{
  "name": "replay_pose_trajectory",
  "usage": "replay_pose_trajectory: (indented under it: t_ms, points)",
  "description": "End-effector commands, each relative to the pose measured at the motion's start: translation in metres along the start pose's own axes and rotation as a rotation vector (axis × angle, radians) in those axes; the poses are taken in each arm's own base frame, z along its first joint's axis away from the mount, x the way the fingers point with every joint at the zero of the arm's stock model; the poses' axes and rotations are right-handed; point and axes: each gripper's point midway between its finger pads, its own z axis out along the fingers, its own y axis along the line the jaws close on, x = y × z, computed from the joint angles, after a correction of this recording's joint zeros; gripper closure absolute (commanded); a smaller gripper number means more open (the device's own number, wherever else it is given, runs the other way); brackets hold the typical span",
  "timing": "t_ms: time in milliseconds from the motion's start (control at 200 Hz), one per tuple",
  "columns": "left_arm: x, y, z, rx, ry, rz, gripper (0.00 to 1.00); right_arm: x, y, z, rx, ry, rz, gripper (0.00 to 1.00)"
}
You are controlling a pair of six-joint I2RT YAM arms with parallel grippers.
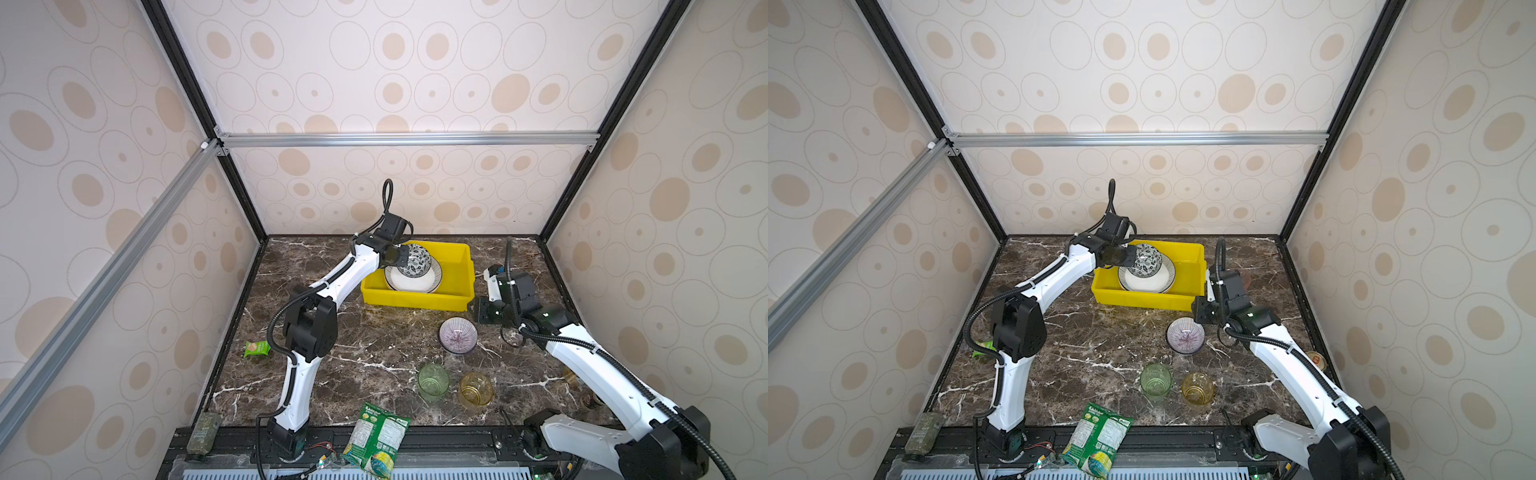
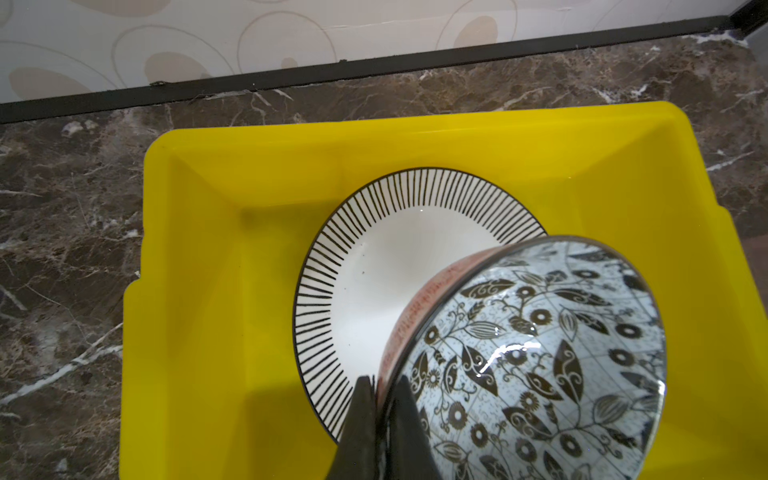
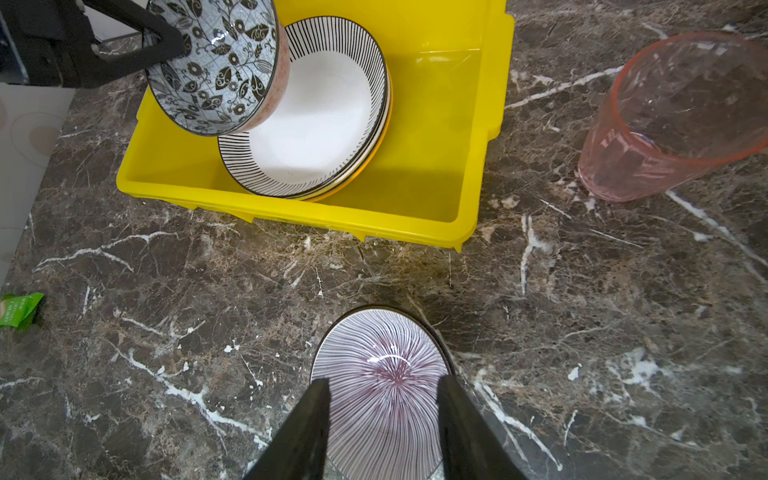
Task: Place the mixed dishes into the plastic bin
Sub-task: 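Carry the floral bowl over the yellow bin with the left gripper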
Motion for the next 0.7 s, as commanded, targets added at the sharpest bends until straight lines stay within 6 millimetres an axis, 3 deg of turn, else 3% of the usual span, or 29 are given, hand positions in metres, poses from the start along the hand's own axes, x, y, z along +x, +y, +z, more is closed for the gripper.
replay_pose_trajectory:
  t_ms: [0, 275, 695]
  points:
    - [-0.027, -0.004, -0.008, 0.04, -0.061, -0.007, 1.0, -0.012, 0.004, 0.0, -0.004, -0.025, -0.011, 0.55]
    - [-0.025, 0.001, 0.017, 0.056, -0.04, -0.041, 1.0, -0.012, 0.004, 0.007, -0.003, -0.011, -0.017, 0.55]
    - [-0.014, 0.004, 0.037, 0.059, -0.001, -0.063, 1.0, -0.008, 0.002, 0.014, 0.005, 0.014, -0.026, 0.55]
